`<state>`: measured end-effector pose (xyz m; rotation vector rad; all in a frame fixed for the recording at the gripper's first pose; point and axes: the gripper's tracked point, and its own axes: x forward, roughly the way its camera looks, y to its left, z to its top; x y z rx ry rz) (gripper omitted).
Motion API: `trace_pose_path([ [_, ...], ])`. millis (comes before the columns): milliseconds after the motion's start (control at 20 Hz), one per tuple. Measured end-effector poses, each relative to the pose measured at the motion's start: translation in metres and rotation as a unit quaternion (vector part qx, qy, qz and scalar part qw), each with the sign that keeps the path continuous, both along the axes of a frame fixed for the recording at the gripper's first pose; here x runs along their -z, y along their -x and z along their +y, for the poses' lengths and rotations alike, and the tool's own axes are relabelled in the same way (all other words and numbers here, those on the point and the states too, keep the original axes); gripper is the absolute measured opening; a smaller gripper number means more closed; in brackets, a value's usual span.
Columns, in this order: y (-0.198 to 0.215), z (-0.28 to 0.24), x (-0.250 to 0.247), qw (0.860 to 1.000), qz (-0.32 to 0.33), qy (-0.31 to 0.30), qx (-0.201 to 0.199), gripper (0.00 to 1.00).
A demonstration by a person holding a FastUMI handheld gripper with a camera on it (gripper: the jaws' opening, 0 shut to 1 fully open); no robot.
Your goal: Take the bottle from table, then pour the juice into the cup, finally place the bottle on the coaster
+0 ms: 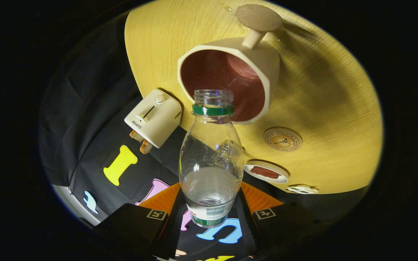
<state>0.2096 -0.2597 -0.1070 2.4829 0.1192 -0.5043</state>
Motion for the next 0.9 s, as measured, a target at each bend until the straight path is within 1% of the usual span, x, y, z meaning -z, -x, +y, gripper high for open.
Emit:
trace_pose_path([
  [400,-0.001,0.005,0.002,1.000,0.001,0.004,-0.004,0.72],
  [550,0.001,0.009,-0.002,1.000,0.000,0.024,-0.013,0.72],
  [650,0.007,0.014,-0.002,0.998,0.008,0.057,-0.024,0.72],
  [750,0.013,0.019,-0.007,0.994,0.008,0.104,-0.034,0.72],
  [850,0.020,0.026,-0.016,0.986,0.007,0.158,-0.051,0.72],
  [900,0.024,0.033,-0.019,0.980,0.008,0.189,-0.064,0.72],
])
